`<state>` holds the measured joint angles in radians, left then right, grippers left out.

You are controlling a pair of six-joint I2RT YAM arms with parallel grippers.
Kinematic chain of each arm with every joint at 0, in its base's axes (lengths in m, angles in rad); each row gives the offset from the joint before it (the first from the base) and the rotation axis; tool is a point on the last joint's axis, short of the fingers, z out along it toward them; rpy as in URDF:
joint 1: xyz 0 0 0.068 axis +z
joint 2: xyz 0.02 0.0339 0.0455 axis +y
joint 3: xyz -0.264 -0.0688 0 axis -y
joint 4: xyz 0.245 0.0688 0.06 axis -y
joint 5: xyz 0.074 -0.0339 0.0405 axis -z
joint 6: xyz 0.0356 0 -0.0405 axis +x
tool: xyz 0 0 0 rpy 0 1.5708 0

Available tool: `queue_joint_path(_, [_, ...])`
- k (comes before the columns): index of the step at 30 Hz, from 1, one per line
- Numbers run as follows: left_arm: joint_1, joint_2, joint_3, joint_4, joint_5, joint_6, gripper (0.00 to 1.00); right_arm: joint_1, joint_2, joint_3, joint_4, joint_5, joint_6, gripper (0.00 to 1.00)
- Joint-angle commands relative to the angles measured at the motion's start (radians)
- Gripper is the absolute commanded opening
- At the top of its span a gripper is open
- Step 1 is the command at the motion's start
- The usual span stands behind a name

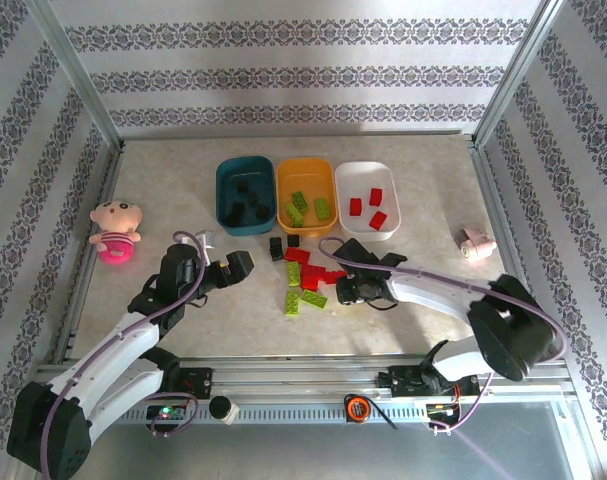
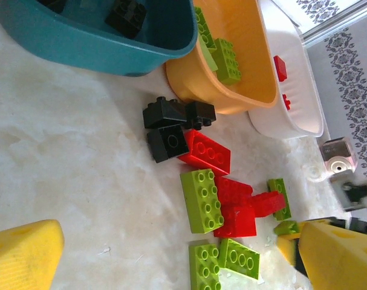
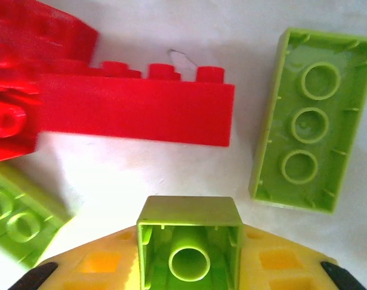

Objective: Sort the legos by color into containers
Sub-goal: Pick up the lego from the bottom-center of the table, then place the lego in the container.

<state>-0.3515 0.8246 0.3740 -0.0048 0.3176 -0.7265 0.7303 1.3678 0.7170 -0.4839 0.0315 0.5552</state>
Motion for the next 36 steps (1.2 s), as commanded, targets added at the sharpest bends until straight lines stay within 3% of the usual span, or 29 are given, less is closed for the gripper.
queue_joint_path(1, [0.007,-0.024,-0.035,0.068,0.001,-0.029,1.0,0.008,-0.133,0.019,-0.047,-0.01,0.01,0.29])
queue_joint_path(6, [0.007,-0.043,-0.072,0.086,-0.007,-0.048,1.0,-0.013,-0.148,0.157,0.003,-0.001,-0.047,0.28])
queue_joint_path(12, [0.007,-0.062,-0.083,0.063,-0.007,-0.054,1.0,-0.088,0.166,0.457,0.102,-0.023,-0.127,0.29])
queue_joint_path(18, [0.007,-0.102,-0.095,0.032,-0.021,-0.062,1.0,-0.143,0.501,0.75,0.078,-0.007,-0.155,0.3])
queue_joint_path(23, [0.009,-0.132,-0.114,0.017,-0.031,-0.079,1.0,-0.168,0.652,0.891,0.032,0.016,-0.149,0.42])
queue_joint_path(27, [0.009,-0.153,-0.125,0.005,-0.038,-0.086,1.0,-0.175,0.682,0.928,0.018,0.021,-0.145,0.56])
queue_joint_path(31, [0.008,-0.164,-0.123,-0.004,-0.039,-0.084,1.0,-0.172,0.614,0.893,0.022,0.02,-0.144,0.61])
queue_joint_path(36, [0.008,-0.159,-0.117,-0.008,-0.045,-0.079,1.0,-0.161,0.423,0.72,0.036,0.034,-0.141,0.64])
